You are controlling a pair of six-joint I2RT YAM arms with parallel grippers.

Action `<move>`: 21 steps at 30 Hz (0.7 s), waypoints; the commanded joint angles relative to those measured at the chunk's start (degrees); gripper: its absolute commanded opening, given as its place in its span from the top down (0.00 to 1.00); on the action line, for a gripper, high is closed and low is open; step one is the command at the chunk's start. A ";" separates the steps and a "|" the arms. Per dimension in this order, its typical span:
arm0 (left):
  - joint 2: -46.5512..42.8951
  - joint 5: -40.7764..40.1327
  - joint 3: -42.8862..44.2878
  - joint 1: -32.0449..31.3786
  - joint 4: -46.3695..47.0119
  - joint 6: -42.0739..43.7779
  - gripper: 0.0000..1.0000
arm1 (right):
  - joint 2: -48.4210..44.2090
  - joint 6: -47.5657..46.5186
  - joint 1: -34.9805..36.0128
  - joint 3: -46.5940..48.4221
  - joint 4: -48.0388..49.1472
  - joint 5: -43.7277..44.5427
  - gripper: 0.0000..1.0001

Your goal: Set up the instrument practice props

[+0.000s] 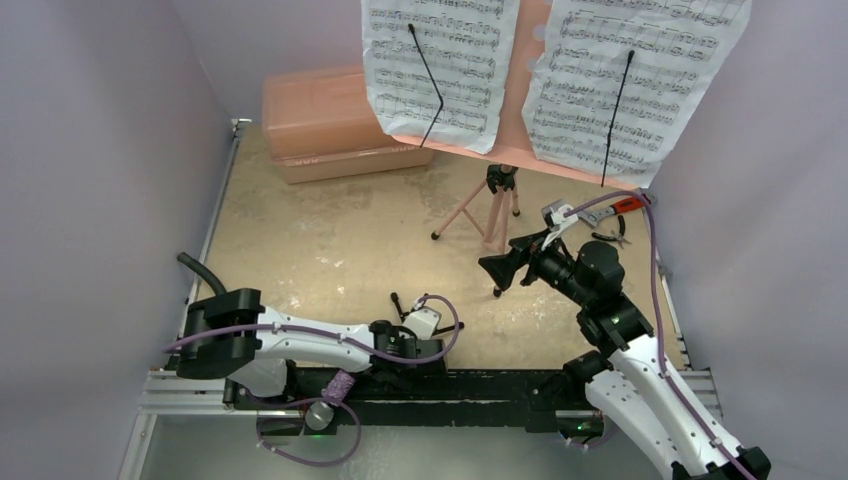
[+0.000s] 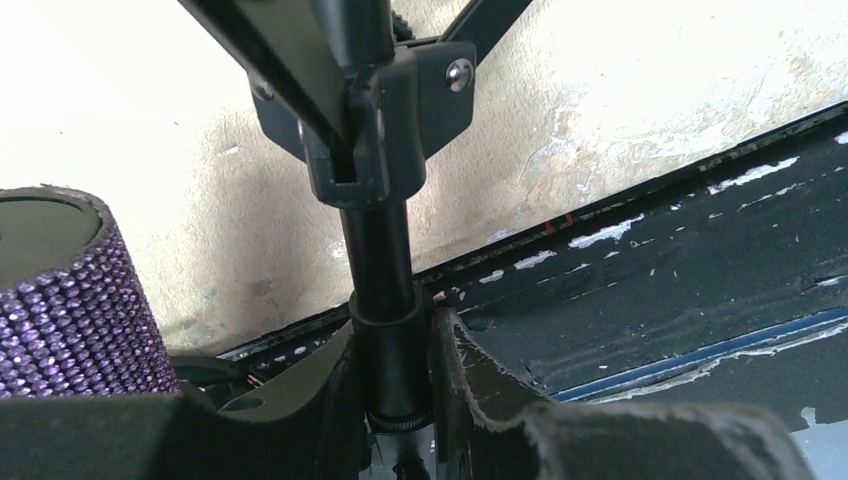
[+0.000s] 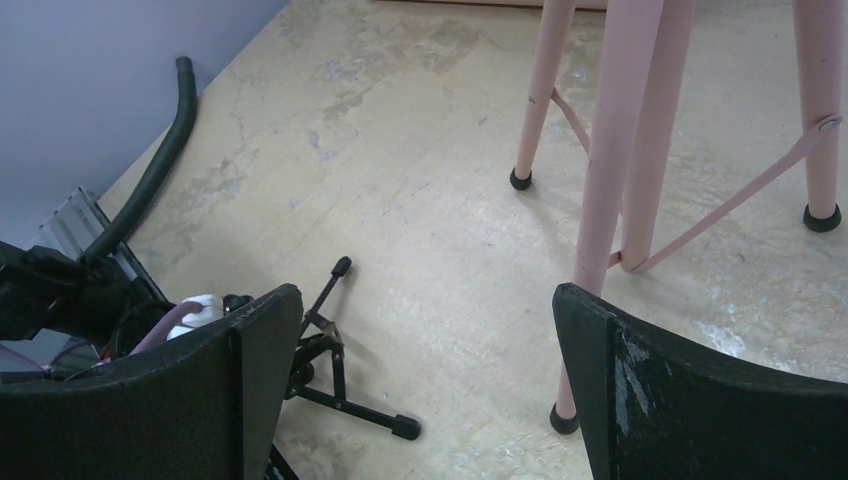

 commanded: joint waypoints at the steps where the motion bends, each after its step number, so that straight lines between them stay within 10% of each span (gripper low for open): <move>1: 1.80 1.45 2.94 0.78 0.74 4.12 0.88 | -1.20 -0.89 -0.04 1.29 0.48 -0.07 0.02; 21: -3.71 29.70 20.55 17.02 -0.84 7.00 1.00 | -2.84 -0.51 -0.02 1.43 0.09 -0.36 0.02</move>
